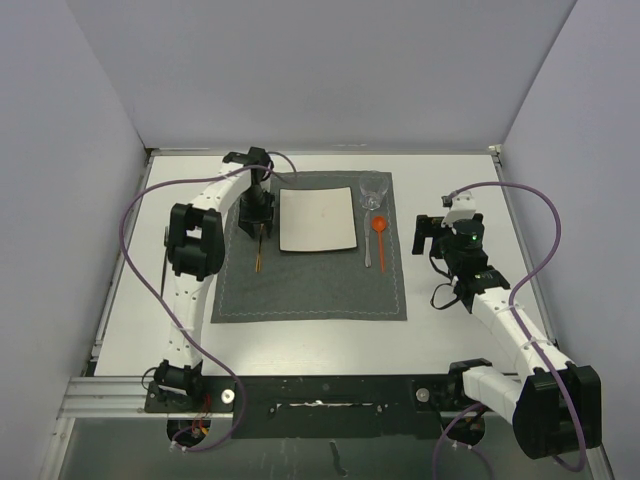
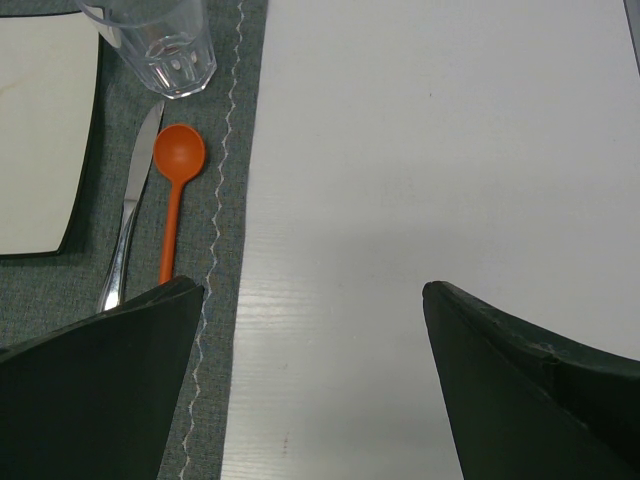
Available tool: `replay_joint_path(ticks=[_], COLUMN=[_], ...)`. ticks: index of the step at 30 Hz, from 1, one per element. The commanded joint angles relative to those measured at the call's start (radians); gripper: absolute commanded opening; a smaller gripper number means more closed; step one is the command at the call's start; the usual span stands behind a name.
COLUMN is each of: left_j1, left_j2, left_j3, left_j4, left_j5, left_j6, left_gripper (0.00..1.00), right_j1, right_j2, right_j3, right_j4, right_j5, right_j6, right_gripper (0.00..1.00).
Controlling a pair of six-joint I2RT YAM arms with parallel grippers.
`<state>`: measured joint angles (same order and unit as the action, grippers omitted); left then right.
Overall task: Set the dinner table for one person
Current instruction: Place the fork on the napkin, then pick up the fork at the center of the board.
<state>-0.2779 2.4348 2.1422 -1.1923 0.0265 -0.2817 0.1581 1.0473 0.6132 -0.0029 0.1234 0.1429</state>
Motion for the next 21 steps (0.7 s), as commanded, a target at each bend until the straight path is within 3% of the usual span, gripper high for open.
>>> replay_joint_path(ticks=[1,7,12,15,21], left_j1=[0.009,0.045,0.12,0.19,0.346], left_j2=[-0.103,-0.17,-0.228,-0.263,-0.345], left_j3=[0.069,0.123,0.13,0.085,-0.153], left_j4=[-0.043,-0.085,-0.111,-0.105,0.054], left_j5=[-0.029,-0.033,-0.053,-0.055,0.03], left_j6=[0.008,0.017,0.046,0.076,0.132], left_gripper=[0.45,0.46,0.58,0.59,0.59], right_j1=[0.007,0.007,0.009,0.008,0.009], right_j2=[-0.028,-0.036,-0.038,-0.041,-0.042], right_j3=[0.04,0.043,0.043,0.044,0.042], right_j4=[0.031,0.033,0.037,0.038,0.051], right_j5=[0.015,0.01,0.007,0.007,-0.013], right_j6=[0.003,0.007,0.006,0.007,0.034], right_gripper=[0.98,0.98,0.98,0.98,0.98])
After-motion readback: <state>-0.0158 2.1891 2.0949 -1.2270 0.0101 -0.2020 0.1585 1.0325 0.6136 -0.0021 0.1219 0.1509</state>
